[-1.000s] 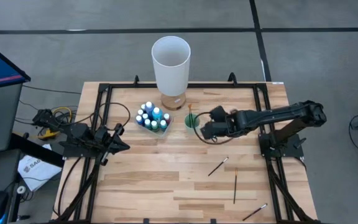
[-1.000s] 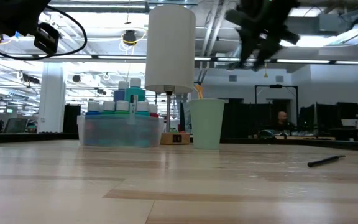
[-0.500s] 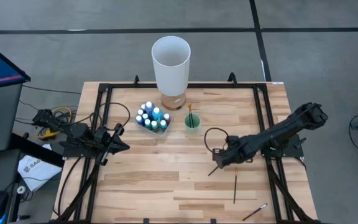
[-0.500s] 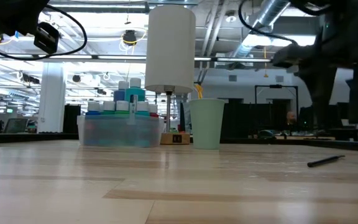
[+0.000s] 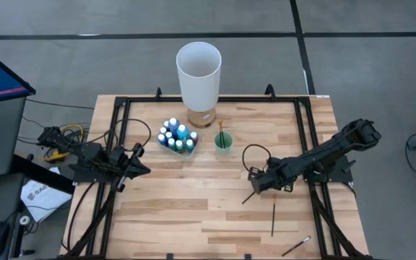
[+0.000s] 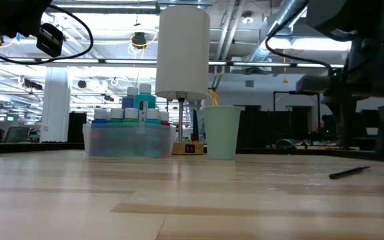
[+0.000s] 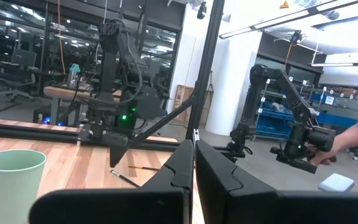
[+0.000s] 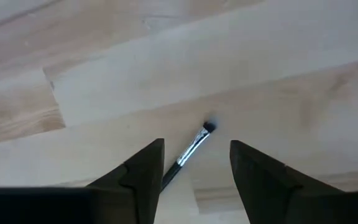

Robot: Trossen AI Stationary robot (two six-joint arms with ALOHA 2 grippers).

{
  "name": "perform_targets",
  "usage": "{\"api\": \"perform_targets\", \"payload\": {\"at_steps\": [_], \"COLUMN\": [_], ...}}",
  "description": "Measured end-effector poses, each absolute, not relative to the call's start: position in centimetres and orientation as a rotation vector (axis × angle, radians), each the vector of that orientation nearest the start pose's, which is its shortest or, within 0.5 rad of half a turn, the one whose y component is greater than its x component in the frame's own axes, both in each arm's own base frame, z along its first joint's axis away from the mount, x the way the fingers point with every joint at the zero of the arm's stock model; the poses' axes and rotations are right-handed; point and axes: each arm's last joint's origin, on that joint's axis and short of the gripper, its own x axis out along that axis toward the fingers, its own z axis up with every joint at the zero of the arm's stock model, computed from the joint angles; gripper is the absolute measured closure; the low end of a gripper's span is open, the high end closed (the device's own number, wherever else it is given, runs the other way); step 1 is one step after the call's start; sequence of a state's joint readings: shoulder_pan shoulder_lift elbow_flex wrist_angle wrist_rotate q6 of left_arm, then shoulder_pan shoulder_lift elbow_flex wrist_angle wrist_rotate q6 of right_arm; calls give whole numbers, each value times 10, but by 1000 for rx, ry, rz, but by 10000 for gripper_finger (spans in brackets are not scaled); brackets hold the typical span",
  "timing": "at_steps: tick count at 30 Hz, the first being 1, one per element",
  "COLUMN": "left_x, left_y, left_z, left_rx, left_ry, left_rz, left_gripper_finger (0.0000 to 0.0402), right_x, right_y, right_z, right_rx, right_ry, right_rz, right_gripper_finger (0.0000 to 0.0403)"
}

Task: Pick & Place Paint Supplies
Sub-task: Put the top silver paint brush into the green cup

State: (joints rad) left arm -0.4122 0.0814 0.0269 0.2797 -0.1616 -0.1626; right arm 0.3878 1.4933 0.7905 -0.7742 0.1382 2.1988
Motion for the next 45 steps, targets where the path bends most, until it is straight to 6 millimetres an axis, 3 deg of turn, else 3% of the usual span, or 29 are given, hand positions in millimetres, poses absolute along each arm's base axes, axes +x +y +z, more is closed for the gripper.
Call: {"api": "perform_targets", "payload": {"at_steps": [15,24,38,45], "left_x": [92,92,92,92], "left_y": [-35,-35,-35,-35], "left_z": [194,195,195,195], "left_rx": [-229,-230,-231,-232], "left_ry": [-210,-212,-217,-219], "left_rz": [-264,-265,-269,-268], "left_gripper_finger": [400,400,400,400], "right_x": [208,208,210,218], "right_y": [78,77,73,66], "right_z": [134,132,131,132], "right_rx": [1433,1446,1455,1434], "right_ry": [830,824,798,618], "right_rz": [-1315,-1321,-1325,-1296], "right_gripper_finger": [240,247,391,400]}}
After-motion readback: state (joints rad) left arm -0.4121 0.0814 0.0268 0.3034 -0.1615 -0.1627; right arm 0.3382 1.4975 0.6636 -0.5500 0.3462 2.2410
